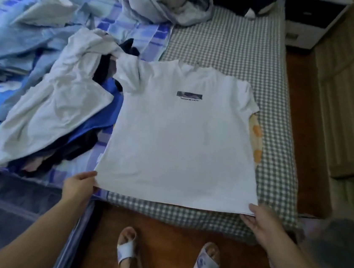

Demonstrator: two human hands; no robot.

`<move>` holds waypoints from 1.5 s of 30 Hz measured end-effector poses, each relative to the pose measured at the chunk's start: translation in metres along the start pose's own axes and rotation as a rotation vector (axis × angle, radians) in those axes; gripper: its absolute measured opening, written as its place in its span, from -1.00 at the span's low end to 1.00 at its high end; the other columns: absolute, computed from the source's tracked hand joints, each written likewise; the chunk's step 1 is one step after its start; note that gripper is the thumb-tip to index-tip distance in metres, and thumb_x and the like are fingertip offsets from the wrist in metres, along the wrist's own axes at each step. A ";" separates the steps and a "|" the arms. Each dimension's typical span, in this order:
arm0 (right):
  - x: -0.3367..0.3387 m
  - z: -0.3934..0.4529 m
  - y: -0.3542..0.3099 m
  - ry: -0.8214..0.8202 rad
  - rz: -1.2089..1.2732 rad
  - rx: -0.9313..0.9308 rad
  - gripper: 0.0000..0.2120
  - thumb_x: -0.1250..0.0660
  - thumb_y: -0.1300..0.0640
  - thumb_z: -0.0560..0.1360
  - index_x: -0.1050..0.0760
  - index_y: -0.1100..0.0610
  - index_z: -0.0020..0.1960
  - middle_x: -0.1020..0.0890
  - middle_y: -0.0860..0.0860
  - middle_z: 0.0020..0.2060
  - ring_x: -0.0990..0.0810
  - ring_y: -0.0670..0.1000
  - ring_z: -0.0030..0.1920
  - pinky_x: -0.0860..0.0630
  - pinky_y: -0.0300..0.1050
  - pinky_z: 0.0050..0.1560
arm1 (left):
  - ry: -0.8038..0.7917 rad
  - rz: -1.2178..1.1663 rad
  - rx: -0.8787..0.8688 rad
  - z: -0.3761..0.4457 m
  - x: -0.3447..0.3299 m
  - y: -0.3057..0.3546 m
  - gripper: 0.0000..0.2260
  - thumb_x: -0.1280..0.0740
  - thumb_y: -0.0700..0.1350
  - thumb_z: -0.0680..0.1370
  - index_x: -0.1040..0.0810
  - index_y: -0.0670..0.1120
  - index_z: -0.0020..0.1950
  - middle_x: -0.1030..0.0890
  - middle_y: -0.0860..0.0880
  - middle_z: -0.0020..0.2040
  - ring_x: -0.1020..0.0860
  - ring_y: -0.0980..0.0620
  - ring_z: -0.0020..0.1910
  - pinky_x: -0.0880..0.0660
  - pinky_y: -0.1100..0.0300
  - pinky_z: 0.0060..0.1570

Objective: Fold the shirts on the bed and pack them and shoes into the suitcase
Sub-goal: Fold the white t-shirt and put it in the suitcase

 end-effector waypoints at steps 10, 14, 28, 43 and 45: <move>0.028 0.005 0.033 0.034 -0.377 0.070 -0.70 -0.06 0.31 0.70 -0.43 0.19 0.36 -0.53 0.14 0.20 -0.55 0.20 0.15 -0.53 0.08 0.06 | 0.117 0.277 -0.105 -0.001 0.036 -0.054 -0.79 -0.30 -0.33 0.56 -0.69 -0.10 0.01 -0.67 -0.19 -0.20 -0.61 -0.18 -0.28 -0.55 0.03 -0.20; 0.033 0.016 0.051 0.114 -0.734 0.040 -0.81 -0.10 0.24 0.69 -0.49 0.18 0.12 -0.57 0.16 0.10 -0.60 0.19 0.09 -0.51 -0.06 -0.16 | -0.001 0.589 -0.109 0.015 0.038 -0.073 -0.78 -0.33 -0.27 0.55 -0.69 -0.05 0.10 -0.70 -0.18 -0.03 -0.65 -0.24 -0.14 -0.58 -0.10 0.00; -0.053 0.051 -0.206 0.178 -1.136 0.470 -0.87 -0.20 0.11 0.62 -0.52 0.06 0.08 -0.58 0.03 -0.03 -0.46 -0.04 -0.20 -0.37 -0.13 -0.24 | -0.581 0.884 -0.626 -0.057 -0.197 0.107 -0.71 -0.23 0.01 0.67 -0.53 0.05 0.38 -0.60 0.07 0.26 -0.57 0.07 0.17 -0.49 0.18 0.16; -0.134 0.228 -0.319 0.277 -0.783 0.767 -0.77 -0.24 0.05 0.65 -0.49 0.14 0.23 -0.61 0.08 0.12 -0.54 0.09 -0.02 -0.46 -0.05 -0.03 | -0.147 1.140 -1.005 0.028 -0.473 0.155 -0.39 0.18 0.34 0.62 0.28 0.21 0.63 0.25 -0.02 0.66 0.33 -0.13 0.61 0.25 -0.17 0.57; -0.096 0.221 -0.302 0.394 -0.688 0.669 -0.73 -0.24 0.09 0.65 -0.48 0.19 0.29 -0.59 0.15 0.19 -0.55 0.19 0.10 -0.36 -0.08 -0.01 | -0.145 1.157 -0.996 0.029 -0.474 0.153 -0.38 0.18 0.37 0.61 0.27 0.24 0.62 0.23 -0.03 0.67 0.31 -0.16 0.62 0.25 -0.19 0.57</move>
Point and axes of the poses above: each hand's wrist, its own z-axis towards the middle knuckle, its own x-axis out of the back of the hand, y = z × x, the point moved 3 cm from there along z, towards the middle knuckle
